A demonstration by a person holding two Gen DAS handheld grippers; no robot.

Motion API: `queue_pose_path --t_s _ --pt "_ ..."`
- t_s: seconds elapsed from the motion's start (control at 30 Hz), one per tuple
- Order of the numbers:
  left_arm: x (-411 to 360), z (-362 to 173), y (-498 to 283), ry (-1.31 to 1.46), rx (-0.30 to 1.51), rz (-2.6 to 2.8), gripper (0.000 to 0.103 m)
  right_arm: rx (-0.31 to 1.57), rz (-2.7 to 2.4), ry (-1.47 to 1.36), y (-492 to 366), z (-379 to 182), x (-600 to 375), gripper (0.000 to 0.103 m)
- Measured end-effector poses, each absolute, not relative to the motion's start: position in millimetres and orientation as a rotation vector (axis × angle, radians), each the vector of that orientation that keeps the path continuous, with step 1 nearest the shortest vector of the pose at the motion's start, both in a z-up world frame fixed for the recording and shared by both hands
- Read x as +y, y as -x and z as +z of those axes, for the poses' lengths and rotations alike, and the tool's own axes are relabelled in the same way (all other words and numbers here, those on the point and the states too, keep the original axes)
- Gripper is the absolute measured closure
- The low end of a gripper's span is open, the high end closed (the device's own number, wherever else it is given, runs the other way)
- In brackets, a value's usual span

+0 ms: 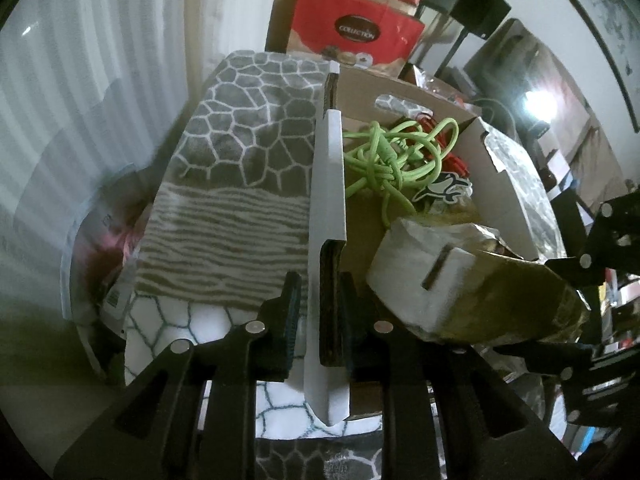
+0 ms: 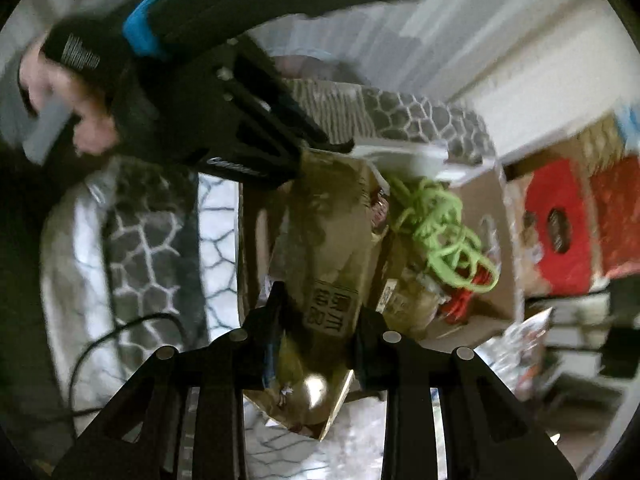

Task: Organize objects
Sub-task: 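Lift the gold bag into the box and release it with the right tool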

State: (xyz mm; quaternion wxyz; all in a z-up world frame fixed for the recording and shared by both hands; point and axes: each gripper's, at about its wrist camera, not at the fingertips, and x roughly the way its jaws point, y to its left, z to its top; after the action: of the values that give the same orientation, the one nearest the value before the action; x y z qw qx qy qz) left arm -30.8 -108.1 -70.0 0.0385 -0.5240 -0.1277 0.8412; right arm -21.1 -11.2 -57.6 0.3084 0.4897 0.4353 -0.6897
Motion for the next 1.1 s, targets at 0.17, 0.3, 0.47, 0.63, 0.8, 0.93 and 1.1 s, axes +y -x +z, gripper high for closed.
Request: queue_pose_path --t_s 0.17,0.3,0.47,0.63,0.8,0.93,1.1 --pt "-109 -70 31 1.606 -0.391 2.581 0.085 1.536 -1.821 -1.148 5 -81 -22 0.077" --pt "-109 -71 31 1.609 -0.389 2.581 0.085 1.582 -1.821 -1.111 1 -91 -19 0.077" --pt "-106 -71 31 1.613 -0.381 2.582 0.086 1.516 -1.896 -1.099 4 -92 -15 0.053" --pt "-107 -72 31 1.613 -0.381 2.583 0.086 0.989 -2.019 -1.184 28 -40 20 0.030" --pt "-106 -72 30 1.613 -0.379 2.586 0.086 0.501 -2.064 -1.190 46 4 64 0.030" --pt "-100 -72 31 1.622 -0.349 2.588 0.086 0.360 -2.095 -1.254 51 4 73 0.032" --pt "-94 -74 34 1.635 -0.324 2.594 0.086 0.343 -2.085 -1.361 58 -18 74 0.059"
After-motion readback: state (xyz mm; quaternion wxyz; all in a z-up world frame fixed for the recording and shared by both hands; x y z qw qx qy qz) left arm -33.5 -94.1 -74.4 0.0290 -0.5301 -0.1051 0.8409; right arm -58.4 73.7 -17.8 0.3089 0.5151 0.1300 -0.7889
